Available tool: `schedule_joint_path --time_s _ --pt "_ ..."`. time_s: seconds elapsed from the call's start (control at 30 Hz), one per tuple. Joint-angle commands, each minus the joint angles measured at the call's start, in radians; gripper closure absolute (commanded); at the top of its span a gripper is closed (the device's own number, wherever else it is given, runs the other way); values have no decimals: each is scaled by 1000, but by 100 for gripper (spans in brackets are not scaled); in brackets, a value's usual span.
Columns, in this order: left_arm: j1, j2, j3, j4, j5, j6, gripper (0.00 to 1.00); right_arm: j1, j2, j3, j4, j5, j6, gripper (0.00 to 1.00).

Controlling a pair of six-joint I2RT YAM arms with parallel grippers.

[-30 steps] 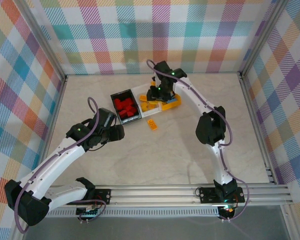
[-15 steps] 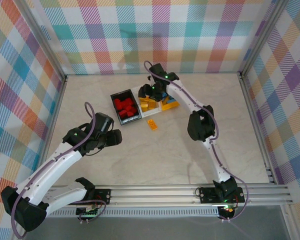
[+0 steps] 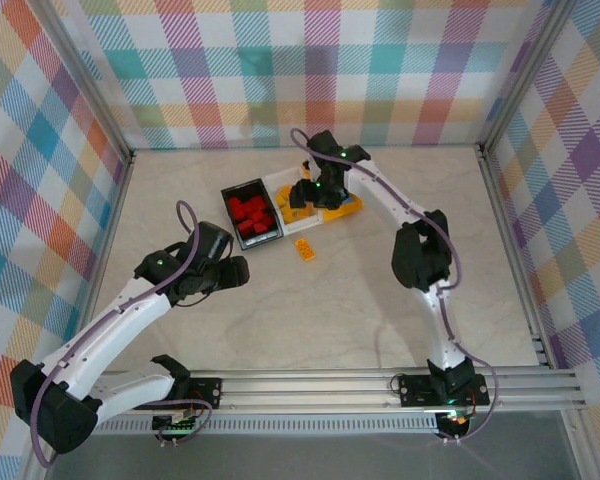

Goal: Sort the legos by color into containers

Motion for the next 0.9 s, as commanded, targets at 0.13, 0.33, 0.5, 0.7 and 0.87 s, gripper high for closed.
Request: schedule_joint_path --time_s 0.13,0.33,0.5,0.7,0.87 --pt "31 21 -8 73 49 -35 29 110 -123 -223 -61 106 -194 30" --pt "36 42 -2 96 70 -56 29 146 -47 -172 -61 103 -200 30" --pt "37 3 -16 66 50 -66 29 152 26 -118 -87 128 -203 31" --pt "47 -64 -50 28 26 -71 28 152 90 -78 -104 177 -205 31" --pt "66 -71 -56 15 35 -66 28 153 146 -41 -111 173 -186 34"
